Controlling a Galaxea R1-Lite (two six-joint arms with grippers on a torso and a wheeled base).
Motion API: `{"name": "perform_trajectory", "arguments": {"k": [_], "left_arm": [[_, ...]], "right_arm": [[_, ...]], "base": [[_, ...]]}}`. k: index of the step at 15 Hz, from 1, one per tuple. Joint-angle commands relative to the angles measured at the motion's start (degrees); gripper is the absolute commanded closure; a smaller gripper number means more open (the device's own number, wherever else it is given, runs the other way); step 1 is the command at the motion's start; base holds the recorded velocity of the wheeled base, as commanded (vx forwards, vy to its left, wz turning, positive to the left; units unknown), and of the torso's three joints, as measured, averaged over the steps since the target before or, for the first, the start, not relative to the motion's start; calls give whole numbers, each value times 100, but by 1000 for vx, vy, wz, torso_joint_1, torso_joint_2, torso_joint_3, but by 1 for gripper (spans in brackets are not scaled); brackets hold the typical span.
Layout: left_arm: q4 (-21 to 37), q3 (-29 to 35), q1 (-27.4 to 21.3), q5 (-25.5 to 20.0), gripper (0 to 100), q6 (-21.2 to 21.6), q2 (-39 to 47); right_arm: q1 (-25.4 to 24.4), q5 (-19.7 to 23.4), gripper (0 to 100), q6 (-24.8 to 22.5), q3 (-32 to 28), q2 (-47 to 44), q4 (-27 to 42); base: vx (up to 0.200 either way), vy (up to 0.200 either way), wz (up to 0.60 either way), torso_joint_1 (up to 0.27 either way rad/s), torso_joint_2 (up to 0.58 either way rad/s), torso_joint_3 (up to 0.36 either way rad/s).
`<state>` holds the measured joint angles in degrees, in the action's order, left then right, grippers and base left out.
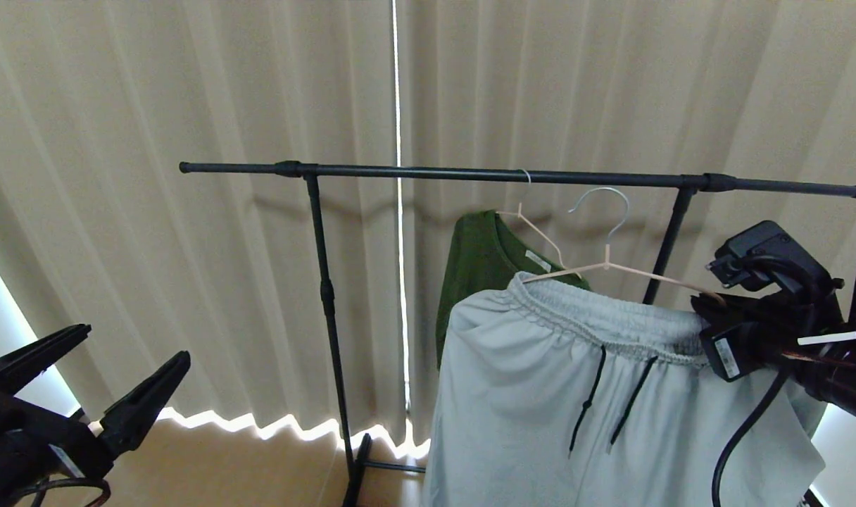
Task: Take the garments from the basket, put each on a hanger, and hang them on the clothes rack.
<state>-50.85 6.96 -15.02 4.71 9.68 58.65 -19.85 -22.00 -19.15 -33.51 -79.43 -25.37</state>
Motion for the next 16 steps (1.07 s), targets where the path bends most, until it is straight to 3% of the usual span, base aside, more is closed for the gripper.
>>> {"name": "perform_trajectory", "arguments": {"k": [1,6,7,8,11,16], "left_arm": [[5,-19,69,4,0,16,-99],[5,-28,87,4,0,8,50],[5,-28,87,4,0,16,94],[5,-37,87,13,0,8,103],[5,-46,87,13,0,8,103],[5,-46,87,4,0,-1,103]], "right_arm": [[508,-6,100,-1,55,86,6],[2073,38,100,-203,240,174,164],[2714,56,100,-335,222,183,190],[2978,56,100,-423,222,174,190],[3461,30,100,-590,222,174,181],[3742,3,100,-634,187,183,111]], "base": [[0,0,0,0,0,0],[0,0,0,0,0,0],[0,0,0,0,0,0],[0,0,0,0,0,0],[0,0,0,0,0,0],[0,0,0,0,0,0]]}}
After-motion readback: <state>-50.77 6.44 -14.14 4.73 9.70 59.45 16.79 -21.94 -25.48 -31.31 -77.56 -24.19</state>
